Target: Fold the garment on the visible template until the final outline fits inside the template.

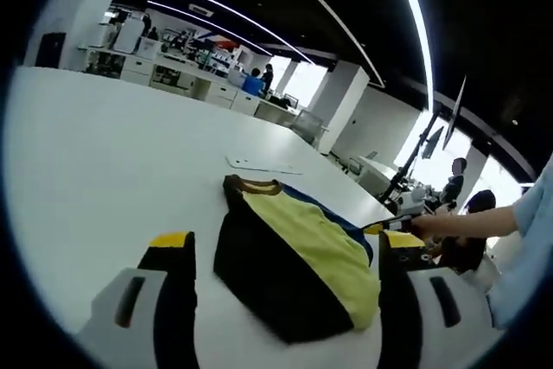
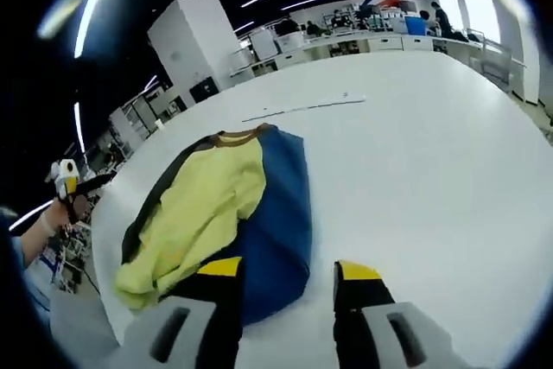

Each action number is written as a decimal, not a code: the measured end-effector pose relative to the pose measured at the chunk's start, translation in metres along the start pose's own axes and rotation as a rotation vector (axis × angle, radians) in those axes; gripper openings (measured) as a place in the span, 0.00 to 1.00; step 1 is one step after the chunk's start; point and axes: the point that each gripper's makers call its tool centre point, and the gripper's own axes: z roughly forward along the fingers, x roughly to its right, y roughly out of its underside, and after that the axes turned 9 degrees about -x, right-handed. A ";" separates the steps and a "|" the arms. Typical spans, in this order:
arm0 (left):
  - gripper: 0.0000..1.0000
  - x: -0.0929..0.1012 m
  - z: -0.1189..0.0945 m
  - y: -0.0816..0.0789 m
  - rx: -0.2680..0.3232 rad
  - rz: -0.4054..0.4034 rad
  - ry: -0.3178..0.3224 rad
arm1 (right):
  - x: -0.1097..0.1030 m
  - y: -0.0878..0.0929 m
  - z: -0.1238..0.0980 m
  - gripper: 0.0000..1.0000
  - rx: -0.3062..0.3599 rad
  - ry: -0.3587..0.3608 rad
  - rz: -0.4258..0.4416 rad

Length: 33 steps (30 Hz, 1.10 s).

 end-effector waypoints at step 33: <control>0.79 0.010 -0.005 0.001 0.037 -0.032 0.029 | -0.126 -0.109 0.006 0.00 0.122 -0.167 -0.080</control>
